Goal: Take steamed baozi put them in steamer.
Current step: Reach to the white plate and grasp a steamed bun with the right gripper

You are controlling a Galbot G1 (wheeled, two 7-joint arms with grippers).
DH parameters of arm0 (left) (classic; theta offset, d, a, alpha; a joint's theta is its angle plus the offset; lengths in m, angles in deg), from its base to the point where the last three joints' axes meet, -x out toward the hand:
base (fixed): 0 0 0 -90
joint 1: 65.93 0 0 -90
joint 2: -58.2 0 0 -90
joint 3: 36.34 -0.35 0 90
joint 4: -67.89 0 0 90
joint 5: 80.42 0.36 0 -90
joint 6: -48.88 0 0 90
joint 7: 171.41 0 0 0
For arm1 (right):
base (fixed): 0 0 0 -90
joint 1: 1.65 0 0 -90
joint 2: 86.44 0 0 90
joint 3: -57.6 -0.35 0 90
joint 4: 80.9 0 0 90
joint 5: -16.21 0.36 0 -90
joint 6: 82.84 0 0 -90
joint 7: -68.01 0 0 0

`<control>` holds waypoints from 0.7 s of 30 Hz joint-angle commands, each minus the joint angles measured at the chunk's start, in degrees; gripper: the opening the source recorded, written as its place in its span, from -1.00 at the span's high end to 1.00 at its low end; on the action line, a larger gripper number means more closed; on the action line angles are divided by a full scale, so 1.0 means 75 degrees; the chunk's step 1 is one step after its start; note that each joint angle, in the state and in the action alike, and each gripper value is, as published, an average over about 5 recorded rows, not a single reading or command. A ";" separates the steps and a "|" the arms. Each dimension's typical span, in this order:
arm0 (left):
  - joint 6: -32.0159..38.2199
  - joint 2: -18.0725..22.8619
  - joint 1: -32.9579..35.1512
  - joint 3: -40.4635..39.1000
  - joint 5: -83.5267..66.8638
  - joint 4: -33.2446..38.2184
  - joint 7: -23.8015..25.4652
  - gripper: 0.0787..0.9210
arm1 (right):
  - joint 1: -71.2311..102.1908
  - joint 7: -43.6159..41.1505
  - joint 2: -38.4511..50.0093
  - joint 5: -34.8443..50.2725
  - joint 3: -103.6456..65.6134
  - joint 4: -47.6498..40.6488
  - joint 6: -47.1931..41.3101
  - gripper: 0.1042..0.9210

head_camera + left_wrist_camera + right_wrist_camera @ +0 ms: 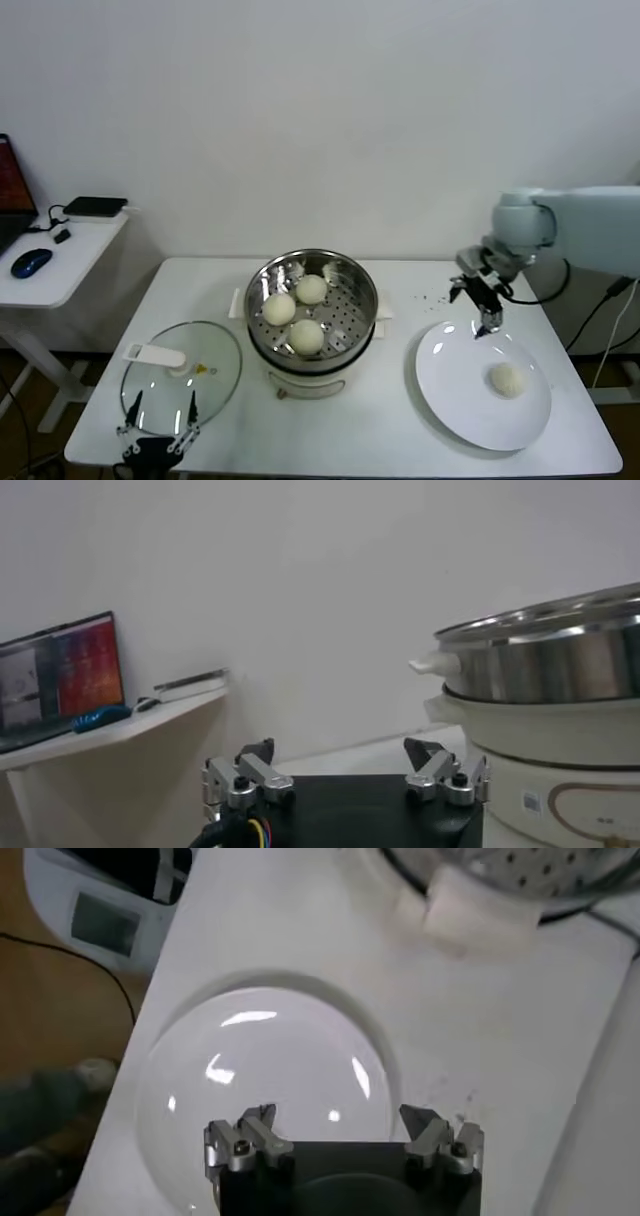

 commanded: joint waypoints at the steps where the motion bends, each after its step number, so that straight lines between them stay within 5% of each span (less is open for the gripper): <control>1: 0.0017 0.0136 0.0026 0.0021 0.0051 -0.0039 -0.0012 -0.77 | 0.1538 0.0335 0.1568 -0.1222 -0.0349 -0.0444 -0.0275 -0.76; 21: 0.0073 0.0297 0.0067 0.0007 0.0264 -0.0149 -0.0070 -0.77 | 0.4346 0.0663 0.2185 -0.2089 -0.2586 -0.1422 -0.0037 -0.76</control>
